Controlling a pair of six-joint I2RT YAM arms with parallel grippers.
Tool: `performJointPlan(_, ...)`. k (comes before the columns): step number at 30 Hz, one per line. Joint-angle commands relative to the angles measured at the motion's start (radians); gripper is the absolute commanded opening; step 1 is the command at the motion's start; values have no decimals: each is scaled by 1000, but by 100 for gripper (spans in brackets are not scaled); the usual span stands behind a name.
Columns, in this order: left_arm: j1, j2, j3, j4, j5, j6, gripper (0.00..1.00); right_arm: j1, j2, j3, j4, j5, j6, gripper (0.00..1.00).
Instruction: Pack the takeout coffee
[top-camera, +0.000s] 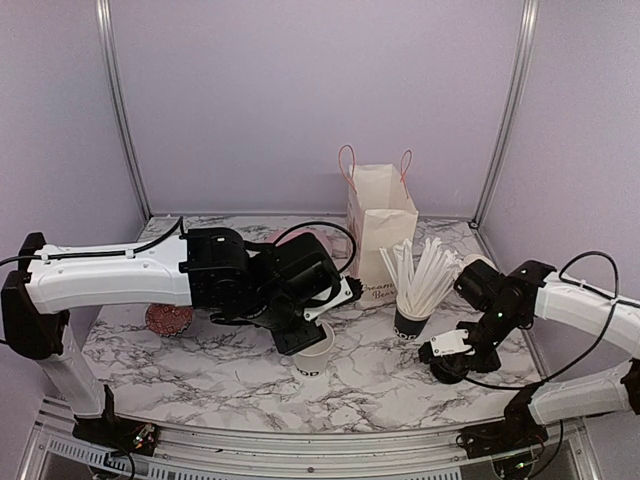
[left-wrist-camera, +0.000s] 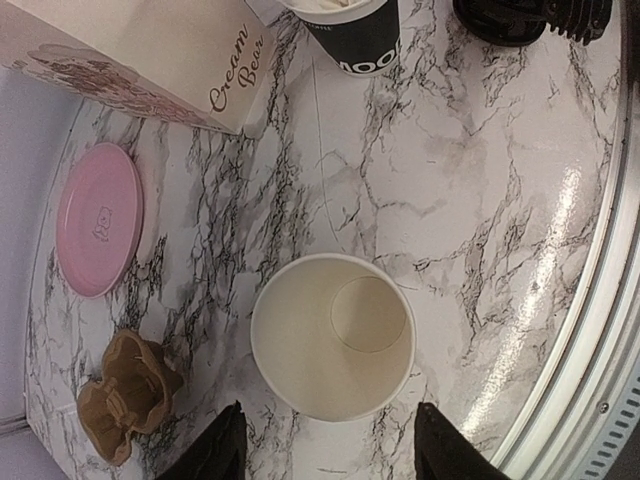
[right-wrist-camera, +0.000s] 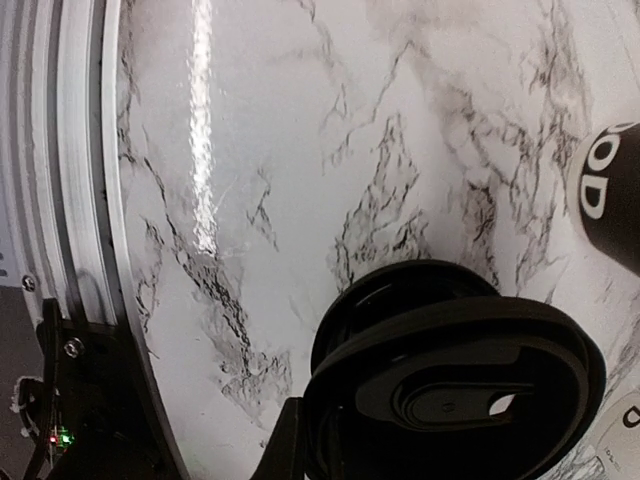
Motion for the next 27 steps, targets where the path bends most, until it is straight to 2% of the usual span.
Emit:
performJointPlan(1,7,-18,9,13,-14,10,58,-11,21,174,-106,-272,13,1)
performJointPlan(4,7,-54,-7,84,-43,44,60,-9,66,301,-150,-471,-1,2)
performJointPlan(7,8,-161,-123,290,-72,150,67,-4,110,405,-177,-621,-22,3)
performJointPlan(11,10,-348,-353,673,-72,283,88,6,147,516,-165,-756,-34,3)
performJointPlan(12,14,-386,-400,778,-51,305,96,8,155,544,-152,-787,-34,3)
performJointPlan(13,21,-415,-446,876,-30,321,97,10,166,571,-136,-819,-29,3)
performJointPlan(17,34,-463,-558,1145,78,350,98,21,207,698,-26,-932,26,4)
performJointPlan(22,34,-437,-599,1338,177,346,99,27,251,827,118,-1055,143,6)
performJointPlan(27,34,-391,-601,1504,201,338,95,38,288,857,144,-1103,176,7)
